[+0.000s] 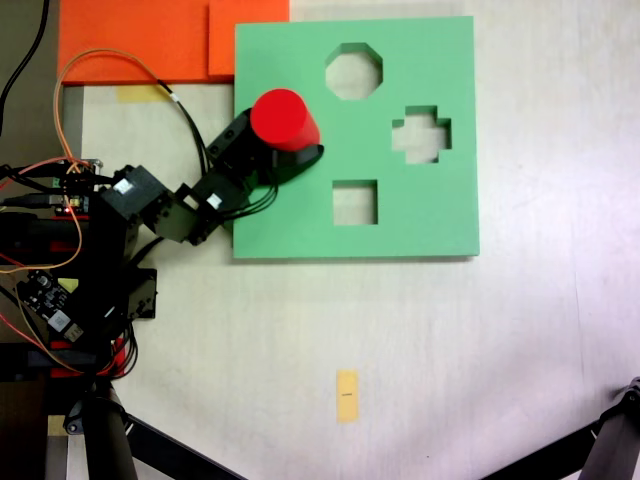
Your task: Put the cylinder block into the corresponding hole
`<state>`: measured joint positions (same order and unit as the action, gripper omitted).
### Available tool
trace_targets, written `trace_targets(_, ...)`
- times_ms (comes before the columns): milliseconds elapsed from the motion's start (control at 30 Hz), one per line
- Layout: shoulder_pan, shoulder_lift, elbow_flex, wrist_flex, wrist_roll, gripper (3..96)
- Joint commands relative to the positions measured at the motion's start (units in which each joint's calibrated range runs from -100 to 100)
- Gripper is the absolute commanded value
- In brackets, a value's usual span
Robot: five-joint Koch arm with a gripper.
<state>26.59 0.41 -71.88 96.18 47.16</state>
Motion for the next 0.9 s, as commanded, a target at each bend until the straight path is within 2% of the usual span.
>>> trace_targets(33,-0.3,-2.6,-0.5,0.8,0.1,38.8)
trace_targets(900,1.2,-1.2,-2.1,1.3,0.9,38.8)
